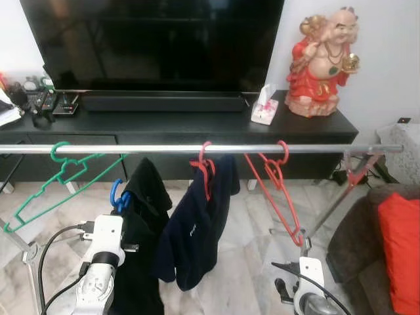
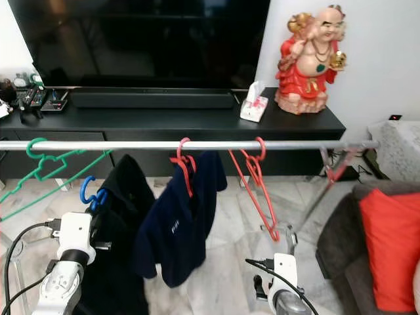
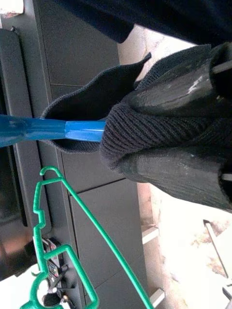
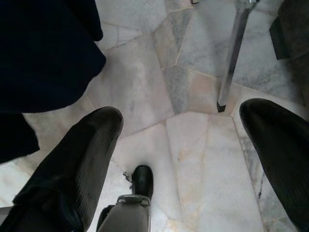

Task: Hang hanger

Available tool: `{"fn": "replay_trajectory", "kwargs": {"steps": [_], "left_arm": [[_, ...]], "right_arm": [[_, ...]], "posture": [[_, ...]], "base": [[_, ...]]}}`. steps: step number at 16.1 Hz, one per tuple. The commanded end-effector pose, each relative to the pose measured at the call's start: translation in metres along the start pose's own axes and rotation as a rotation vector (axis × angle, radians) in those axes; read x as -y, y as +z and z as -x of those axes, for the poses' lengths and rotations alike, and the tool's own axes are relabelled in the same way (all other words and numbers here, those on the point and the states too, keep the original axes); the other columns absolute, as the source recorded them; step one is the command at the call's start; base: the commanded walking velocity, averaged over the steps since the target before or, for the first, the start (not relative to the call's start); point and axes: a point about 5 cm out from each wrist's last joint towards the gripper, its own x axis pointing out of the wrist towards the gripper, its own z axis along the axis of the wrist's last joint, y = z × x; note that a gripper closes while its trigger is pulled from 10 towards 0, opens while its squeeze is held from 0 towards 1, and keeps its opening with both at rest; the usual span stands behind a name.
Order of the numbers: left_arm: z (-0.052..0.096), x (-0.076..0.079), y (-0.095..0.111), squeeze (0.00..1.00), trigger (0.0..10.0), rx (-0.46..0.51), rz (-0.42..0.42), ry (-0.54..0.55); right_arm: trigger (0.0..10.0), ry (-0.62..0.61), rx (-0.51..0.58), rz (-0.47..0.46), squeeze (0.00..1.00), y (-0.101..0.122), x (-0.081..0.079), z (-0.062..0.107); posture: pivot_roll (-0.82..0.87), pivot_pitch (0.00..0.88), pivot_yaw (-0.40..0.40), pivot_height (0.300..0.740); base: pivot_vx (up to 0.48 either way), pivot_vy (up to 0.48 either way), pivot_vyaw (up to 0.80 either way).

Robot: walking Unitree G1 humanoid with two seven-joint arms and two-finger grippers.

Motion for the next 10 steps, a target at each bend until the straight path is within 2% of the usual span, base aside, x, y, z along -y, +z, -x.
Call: {"fn": "replay_trajectory", "kwargs": {"steps": [1, 9, 10], "left_arm": [[-0.0064, 0.002, 0.0154, 0.0, 10.0, 0.08, 0.003, -0.007], [-0.0045, 0.0045, 0.0184, 0.0, 10.0, 0.104, 0.012, -0.025], [-0.0036, 0.007, 0.0192, 0.0, 10.0, 0.113, -0.004, -0.046]], "right_arm": [[10.0, 0.001, -0.005, 0.006, 0.0, 0.0005, 0.0012, 0.0], [10.0, 0.004, -0.009, 0.01, 0.0, 0.0, 0.0015, 0.0001], [10.0, 0.006, -0.009, 0.011, 0.0, 0.0001, 0.0015, 0.0]], "posture": [[-0.02, 0.0, -0.062, 0.74], [-0.02, 0.0, -0.064, 0.74], [-0.02, 0.0, -0.064, 0.74]], "base": [[0.345, 0.0, 0.0], [0.3, 0.0, 0.0], [0.0, 0.0, 0.0]]}}
